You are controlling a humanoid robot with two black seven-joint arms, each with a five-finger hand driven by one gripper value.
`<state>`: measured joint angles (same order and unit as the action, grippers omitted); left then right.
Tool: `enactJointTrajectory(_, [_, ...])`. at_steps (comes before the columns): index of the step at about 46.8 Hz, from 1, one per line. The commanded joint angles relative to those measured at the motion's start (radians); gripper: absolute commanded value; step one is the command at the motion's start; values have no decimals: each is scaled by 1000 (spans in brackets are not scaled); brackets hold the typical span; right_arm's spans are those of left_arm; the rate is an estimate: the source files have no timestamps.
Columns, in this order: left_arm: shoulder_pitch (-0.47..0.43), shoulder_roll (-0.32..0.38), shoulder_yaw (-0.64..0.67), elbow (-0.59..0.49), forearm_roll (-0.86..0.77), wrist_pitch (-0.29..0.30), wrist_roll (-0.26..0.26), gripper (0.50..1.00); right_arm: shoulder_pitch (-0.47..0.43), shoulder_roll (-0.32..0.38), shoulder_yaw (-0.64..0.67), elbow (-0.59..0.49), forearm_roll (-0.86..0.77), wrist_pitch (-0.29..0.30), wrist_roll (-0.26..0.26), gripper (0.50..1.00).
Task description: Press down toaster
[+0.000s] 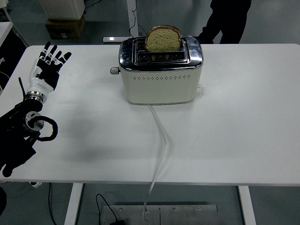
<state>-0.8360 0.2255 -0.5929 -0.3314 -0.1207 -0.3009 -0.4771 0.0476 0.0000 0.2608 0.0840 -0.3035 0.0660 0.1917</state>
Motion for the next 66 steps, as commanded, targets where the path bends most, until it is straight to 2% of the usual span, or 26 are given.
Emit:
enactJointTrajectory(1, [2, 0, 1, 0, -7, 0, 0, 1000, 0, 0, 0, -1, 0, 0, 0, 998])
enactJointTrajectory(33, [3, 5, -1, 0, -10, 0, 0, 1000, 0, 0, 0, 0, 0, 0, 0, 998])
enactJointTrajectory(66, [-8, 69, 10, -2, 12, -6, 2, 1000, 0, 0, 0, -1, 0, 0, 0, 998])
